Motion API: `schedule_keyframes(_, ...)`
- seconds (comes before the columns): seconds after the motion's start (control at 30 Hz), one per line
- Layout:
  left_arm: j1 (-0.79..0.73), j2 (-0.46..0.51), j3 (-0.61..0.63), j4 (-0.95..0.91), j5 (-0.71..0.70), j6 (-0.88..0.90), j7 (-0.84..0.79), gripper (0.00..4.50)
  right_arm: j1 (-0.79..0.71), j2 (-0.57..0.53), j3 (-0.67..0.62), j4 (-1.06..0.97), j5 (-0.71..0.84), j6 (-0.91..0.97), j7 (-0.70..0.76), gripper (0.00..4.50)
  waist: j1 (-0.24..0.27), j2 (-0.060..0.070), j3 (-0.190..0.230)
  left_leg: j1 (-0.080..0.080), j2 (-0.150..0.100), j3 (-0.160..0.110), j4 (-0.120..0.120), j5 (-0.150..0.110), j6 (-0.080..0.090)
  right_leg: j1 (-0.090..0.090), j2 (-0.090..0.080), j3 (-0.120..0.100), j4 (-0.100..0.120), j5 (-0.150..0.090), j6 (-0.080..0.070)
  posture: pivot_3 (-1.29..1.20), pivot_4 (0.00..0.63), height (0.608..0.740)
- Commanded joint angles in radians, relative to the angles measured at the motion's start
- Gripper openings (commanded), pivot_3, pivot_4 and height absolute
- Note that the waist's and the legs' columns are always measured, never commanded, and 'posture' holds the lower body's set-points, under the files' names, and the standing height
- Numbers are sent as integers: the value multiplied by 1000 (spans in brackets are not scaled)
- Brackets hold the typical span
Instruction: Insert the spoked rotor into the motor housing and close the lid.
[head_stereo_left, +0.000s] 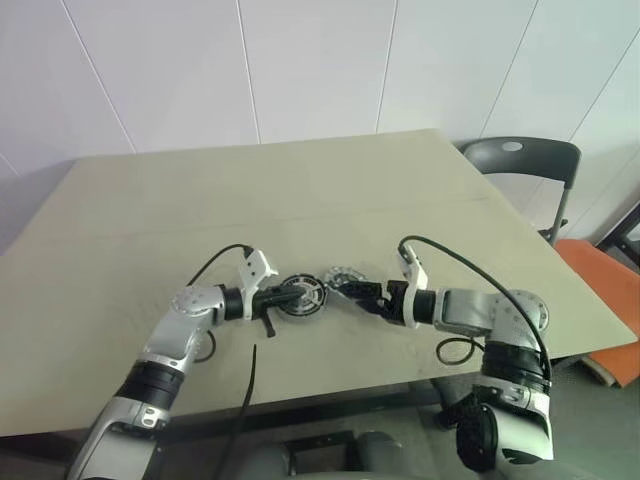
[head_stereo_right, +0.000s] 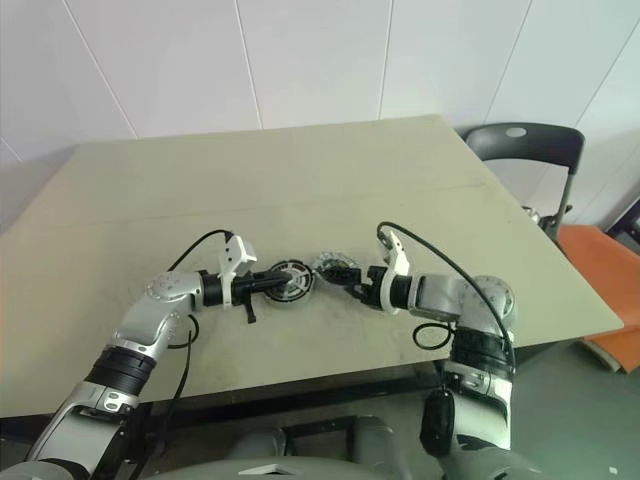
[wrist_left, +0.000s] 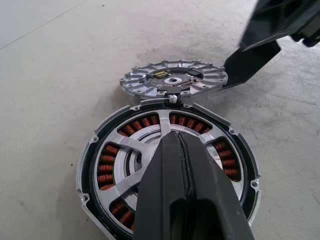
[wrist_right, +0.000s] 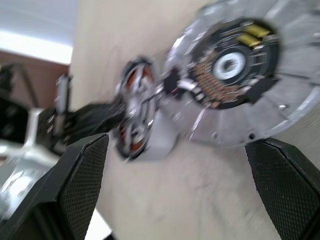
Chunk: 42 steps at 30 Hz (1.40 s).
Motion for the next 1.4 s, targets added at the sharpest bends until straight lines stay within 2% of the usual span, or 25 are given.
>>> schedule_keyframes(0.03, -8, 4, 13, -15, 1, -5, -2, 0, -23, 35, -39, 0, -30, -24, -26, 4487, 0, 0, 0, 0, 0, 0, 0, 0, 0, 0, 1, 0, 0, 0, 0, 0, 0, 740)
schedule_keyframes(0.07, -10, 3, 12, -13, 1, -6, -2, 0, -24, 42, -45, 0, -36, -25, -27, 4487, 0, 0, 0, 0, 0, 0, 0, 0, 0, 0, 1, 0, 0, 0, 0, 0, 0, 740)
schedule_keyframes(0.17, -10, 3, 13, -12, 1, -7, -1, 0, -28, 70, -72, -14, -41, -13, -36, 3929, -2, 0, 0, 0, 0, 0, 0, 0, 0, 0, 2, 0, 0, 0, 0, 0, 0, 740)
schedule_keyframes(0.4, -10, 2, 14, -10, 2, -12, -2, 0, -47, 89, -102, -24, -56, 3, -21, 1536, -1, 0, 0, 0, 3, 0, 0, 0, 0, 0, 5, 1, 0, 0, 0, 0, 0, 740)
schedule_keyframes(0.53, -11, 3, 15, -8, 2, -11, 0, 0, -41, 55, -42, -42, -37, 13, 51, 151, -2, 1, 0, 0, 3, 0, 0, 0, 0, 0, 5, 1, 0, 0, 0, 0, 0, 740)
schedule_keyframes(0.57, -11, 2, 16, -8, 1, -11, 0, 0, -33, 44, -10, -64, -10, 19, 84, 29, -3, 1, 0, 0, 4, 0, 0, 0, 0, 0, 5, 1, 0, 0, 0, 0, 0, 740)
schedule_keyframes(0.67, -9, 0, 16, -7, 2, -11, 3, 0, -24, 26, 38, -102, -7, 4, 152, 29, -3, 1, 0, 0, 4, 0, 0, 0, 0, -1, 6, 1, 0, 0, 0, 0, 0, 740)
schedule_keyframes(0.77, -7, -6, 35, -20, -18, 0, 13, 0, -8, -50, 184, -174, -70, -110, 252, 29, -5, 1, 1, 0, 4, 1, 0, 0, 1, -1, 6, 1, 0, 0, 0, 0, 0, 740)
schedule_keyframes(0.87, -21, -41, 145, -68, -144, 81, 58, 0, 6, -165, 393, -254, -165, -241, 365, 29, -5, 1, 1, 0, 5, 1, 0, 0, 1, -1, 6, 1, 0, 0, 0, 0, 0, 740)
schedule_keyframes(1.07, -50, -58, 351, -161, -370, 267, 162, 0, -6, -267, 603, -280, -322, -448, 485, 29, -6, 0, 1, -1, 6, 1, 0, -1, 1, -2, 7, 1, -1, 0, 0, 0, 0, 740)
schedule_keyframes(1.17, 18, 13, 345, -246, -375, 326, 135, 0, -22, -315, 715, -293, -438, -573, 533, 29, -16, 0, 1, -1, 6, 1, -1, -1, 1, -3, 8, 1, -1, 0, 0, 0, 0, 740)
schedule_keyframes(1.4, 247, 239, 232, -364, -239, 326, 43, 0, -79, -396, 906, -338, -639, -769, 657, 29, -28, 0, 1, 0, 6, 1, -1, -1, 0, -3, 8, 2, -1, -2, -4, 0, 0, 740)
